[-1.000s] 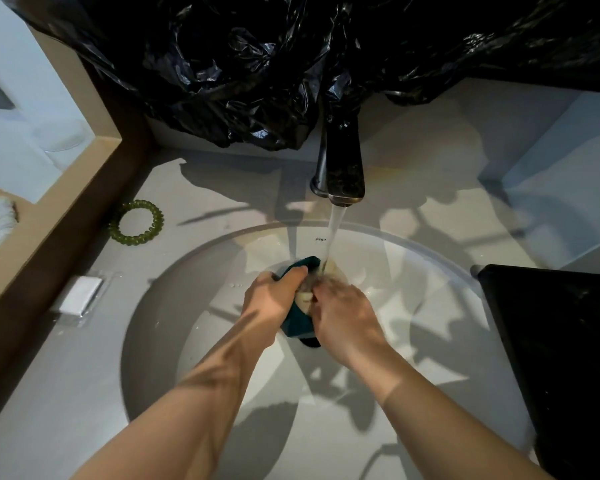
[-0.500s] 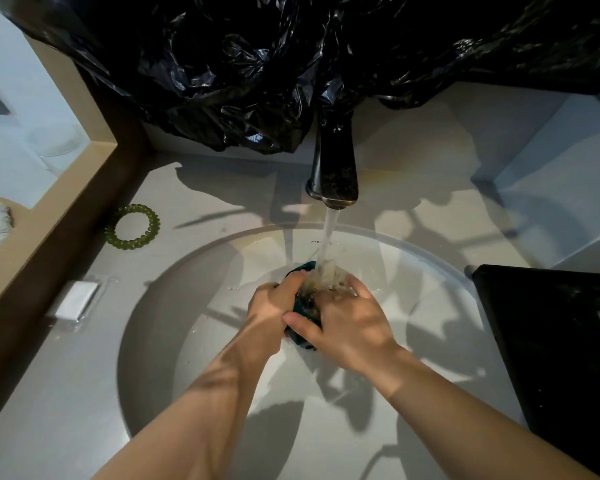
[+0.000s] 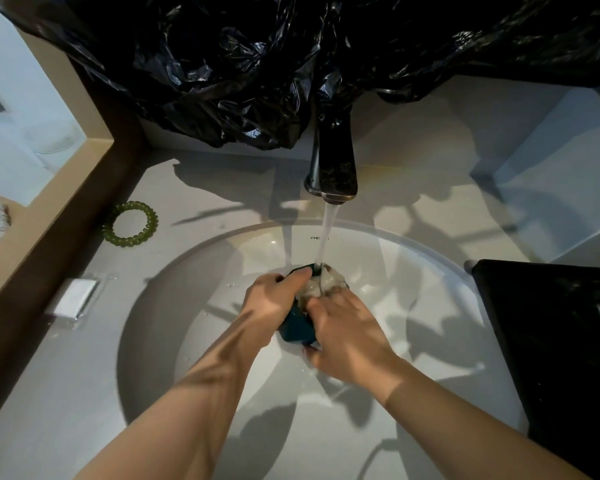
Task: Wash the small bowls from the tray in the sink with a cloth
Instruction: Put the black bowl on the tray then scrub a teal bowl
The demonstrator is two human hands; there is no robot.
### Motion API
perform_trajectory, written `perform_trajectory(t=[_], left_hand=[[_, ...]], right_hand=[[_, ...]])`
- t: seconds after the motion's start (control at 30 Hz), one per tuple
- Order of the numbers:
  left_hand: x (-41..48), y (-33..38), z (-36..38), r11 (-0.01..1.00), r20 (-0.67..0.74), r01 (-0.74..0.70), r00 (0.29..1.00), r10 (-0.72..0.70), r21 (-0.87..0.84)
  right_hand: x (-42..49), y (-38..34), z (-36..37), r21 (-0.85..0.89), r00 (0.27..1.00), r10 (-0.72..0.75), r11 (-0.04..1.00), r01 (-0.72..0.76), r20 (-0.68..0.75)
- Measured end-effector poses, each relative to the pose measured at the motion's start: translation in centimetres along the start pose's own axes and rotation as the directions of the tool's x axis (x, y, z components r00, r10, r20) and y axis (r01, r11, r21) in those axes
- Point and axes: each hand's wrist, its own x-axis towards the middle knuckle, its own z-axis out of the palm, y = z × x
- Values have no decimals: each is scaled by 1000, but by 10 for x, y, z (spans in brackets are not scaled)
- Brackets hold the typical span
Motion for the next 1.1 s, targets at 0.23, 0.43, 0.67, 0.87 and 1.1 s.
perform_trajectory(t=[0.23,0.43,0.67,0.87,1.1], left_hand=[[3,-2,-2,999,122,24,992,-19,-44],[7,-3,-4,995,130,60,990,-49,-78],[9,-6,-1,991,130,82,989,-68,-107],[4,-2,0,996,160,71,985,-60,-60],[6,-1,2,996,21,72,997,-71,-45]], right_hand=[[13,-12,-13,305,998,-3,952,-16,60],[3,4,-14,314,991,-91,948,57,95],[-6,-3,-1,12,993,-82,996,83,-83],[7,-4,-12,133,992,-79,989,66,99],[18,-8,-12,-101,993,50,994,-39,111]])
